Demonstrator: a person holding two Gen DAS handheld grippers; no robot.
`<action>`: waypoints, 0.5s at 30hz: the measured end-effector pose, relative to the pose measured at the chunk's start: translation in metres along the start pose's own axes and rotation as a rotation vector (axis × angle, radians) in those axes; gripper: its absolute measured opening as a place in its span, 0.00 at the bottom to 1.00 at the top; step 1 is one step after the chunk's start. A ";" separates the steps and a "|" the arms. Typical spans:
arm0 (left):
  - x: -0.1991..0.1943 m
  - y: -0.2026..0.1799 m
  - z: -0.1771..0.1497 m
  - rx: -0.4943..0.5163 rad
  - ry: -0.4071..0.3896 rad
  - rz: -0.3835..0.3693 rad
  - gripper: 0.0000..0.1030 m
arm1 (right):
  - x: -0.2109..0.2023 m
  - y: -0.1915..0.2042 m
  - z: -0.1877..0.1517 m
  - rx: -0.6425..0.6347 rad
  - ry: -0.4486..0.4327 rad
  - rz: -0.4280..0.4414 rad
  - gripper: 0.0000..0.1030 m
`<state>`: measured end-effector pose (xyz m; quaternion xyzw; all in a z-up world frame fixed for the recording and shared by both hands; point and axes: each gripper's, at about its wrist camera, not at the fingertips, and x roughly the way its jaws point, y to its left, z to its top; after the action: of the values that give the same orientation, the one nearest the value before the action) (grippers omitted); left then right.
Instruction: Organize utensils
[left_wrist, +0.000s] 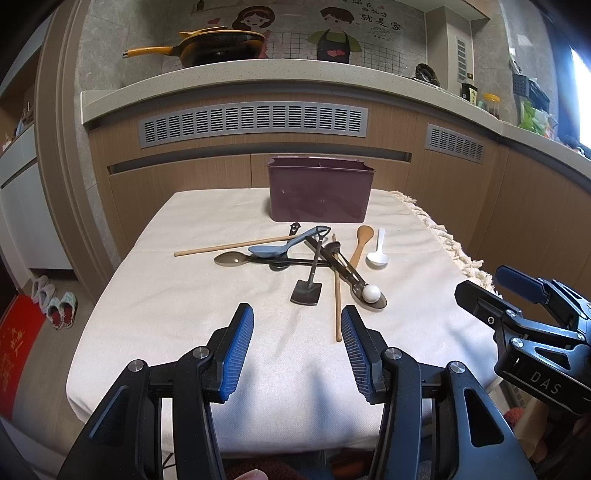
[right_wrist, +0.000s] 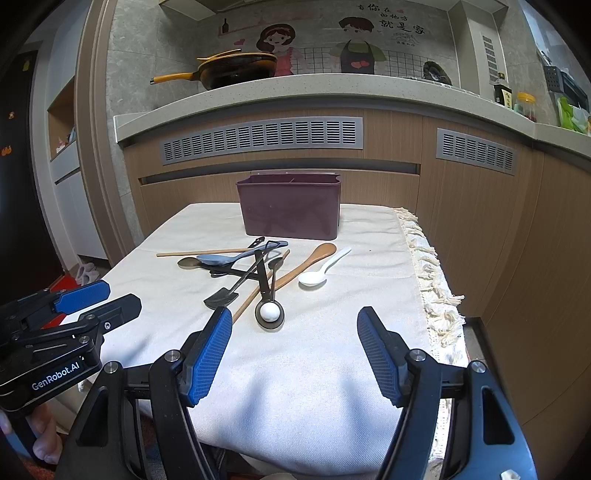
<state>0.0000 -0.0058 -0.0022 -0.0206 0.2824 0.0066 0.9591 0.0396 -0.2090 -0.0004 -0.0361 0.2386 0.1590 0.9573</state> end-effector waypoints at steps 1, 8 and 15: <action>0.001 -0.001 0.000 -0.001 0.001 0.002 0.48 | 0.000 0.000 0.000 0.000 0.001 0.000 0.66; 0.010 0.008 0.000 -0.050 0.005 -0.036 0.48 | 0.000 0.000 0.002 -0.006 -0.002 -0.010 0.66; 0.022 0.031 0.015 -0.119 -0.025 -0.110 0.48 | 0.014 0.000 0.006 -0.012 0.019 -0.010 0.66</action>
<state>0.0263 0.0263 -0.0024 -0.0928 0.2681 -0.0290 0.9585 0.0539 -0.2042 -0.0013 -0.0445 0.2468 0.1553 0.9555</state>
